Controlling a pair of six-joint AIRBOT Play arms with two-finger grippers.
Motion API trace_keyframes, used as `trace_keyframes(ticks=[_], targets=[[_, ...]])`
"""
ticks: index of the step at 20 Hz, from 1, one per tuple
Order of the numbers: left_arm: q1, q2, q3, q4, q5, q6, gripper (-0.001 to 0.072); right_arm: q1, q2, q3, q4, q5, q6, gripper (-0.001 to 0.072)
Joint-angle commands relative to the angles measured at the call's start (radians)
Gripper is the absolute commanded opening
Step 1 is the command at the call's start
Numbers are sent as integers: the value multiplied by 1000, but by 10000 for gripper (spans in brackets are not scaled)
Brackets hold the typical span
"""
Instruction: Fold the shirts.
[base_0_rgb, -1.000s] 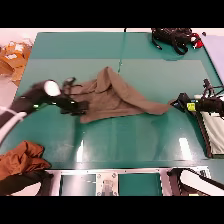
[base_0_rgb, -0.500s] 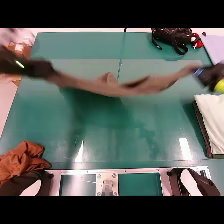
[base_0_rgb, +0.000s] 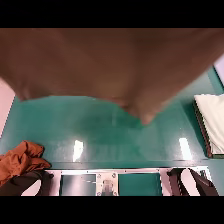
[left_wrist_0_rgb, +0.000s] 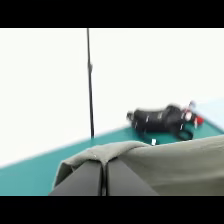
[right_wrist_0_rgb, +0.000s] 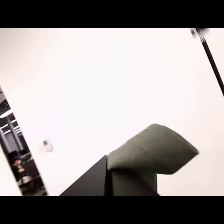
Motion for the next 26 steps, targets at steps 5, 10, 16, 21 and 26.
trace_keyframes(ticks=[5, 10, 16, 21, 26], targets=[[1, 7, -174, 13, 23, 17, 21, -3, -49, 44, -161, -30, -40, 15], [1, -167, -467, -5, 83, 34, 21, 61, -226, -191, -161, -24, -116, 15], [1, -586, -499, -71, 234, 93, 21, 283, -659, -272, -167, -126, -225, 14], [1, -784, -499, -74, 341, 47, 22, 400, -953, -261, -169, -120, -243, 15], [4, -827, -481, -63, 324, 47, 624, 368, -1002, -257, -249, -56, -240, 306]])
